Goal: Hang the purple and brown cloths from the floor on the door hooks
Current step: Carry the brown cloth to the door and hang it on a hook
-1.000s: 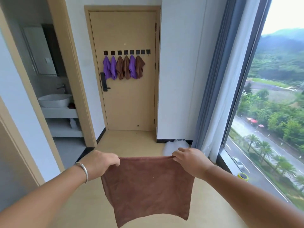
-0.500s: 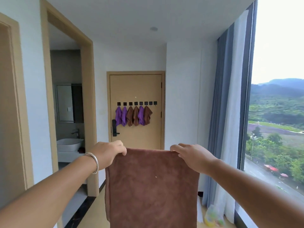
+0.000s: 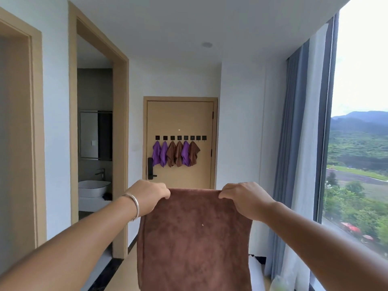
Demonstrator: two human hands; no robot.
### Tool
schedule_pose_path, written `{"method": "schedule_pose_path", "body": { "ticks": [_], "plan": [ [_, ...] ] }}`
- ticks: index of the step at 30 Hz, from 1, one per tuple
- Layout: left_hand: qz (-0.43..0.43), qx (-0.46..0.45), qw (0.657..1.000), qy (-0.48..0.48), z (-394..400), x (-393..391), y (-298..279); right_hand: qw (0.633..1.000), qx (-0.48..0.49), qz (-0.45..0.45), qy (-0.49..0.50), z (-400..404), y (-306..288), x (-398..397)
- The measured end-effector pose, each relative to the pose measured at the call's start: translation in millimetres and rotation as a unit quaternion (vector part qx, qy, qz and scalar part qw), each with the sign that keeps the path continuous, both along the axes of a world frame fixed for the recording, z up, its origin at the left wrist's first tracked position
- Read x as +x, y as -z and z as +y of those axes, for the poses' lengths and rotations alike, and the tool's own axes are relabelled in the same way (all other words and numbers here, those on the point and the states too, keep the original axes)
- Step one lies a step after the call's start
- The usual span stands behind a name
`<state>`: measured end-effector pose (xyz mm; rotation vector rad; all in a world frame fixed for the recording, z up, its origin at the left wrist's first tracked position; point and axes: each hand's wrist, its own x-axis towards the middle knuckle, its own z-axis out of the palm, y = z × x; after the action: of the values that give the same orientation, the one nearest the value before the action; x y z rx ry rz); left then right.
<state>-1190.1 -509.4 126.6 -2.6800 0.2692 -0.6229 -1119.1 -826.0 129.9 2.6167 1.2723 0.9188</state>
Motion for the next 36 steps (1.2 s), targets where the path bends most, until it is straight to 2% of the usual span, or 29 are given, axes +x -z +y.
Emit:
{"method": "schedule_pose_path", "body": {
  "ticks": [3,9,13,22,28,31,36],
  "plan": [
    [-0.026,-0.059,0.998,-0.018,-4.5,18.3,3.5,0.999,0.046,0.000,0.007,21.5,6.3,12.9],
    [-0.102,-0.032,0.994,-0.028,5.9,76.5,4.1,0.997,0.069,-0.011,0.013,47.4,14.3,76.8],
    [-0.072,-0.076,0.994,0.022,30.7,128.9,6.3,0.998,0.065,0.013,0.005,53.0,15.4,137.5],
    [-0.021,0.021,0.994,0.108,58.4,265.3,-9.8,0.998,0.046,0.018,-0.040,73.8,-4.2,275.2],
    [-0.073,0.038,0.993,0.083,69.1,352.9,-16.5,0.998,0.036,-0.033,-0.031,94.5,-5.9,361.2],
    [-0.047,0.034,0.997,0.054,72.0,397.5,-13.7,0.999,0.030,-0.010,-0.026,110.1,5.5,405.0],
    [-0.012,0.026,0.999,0.031,86.7,481.4,-5.2,0.996,0.072,0.055,-0.005,136.4,20.6,486.4]
  ]
}}
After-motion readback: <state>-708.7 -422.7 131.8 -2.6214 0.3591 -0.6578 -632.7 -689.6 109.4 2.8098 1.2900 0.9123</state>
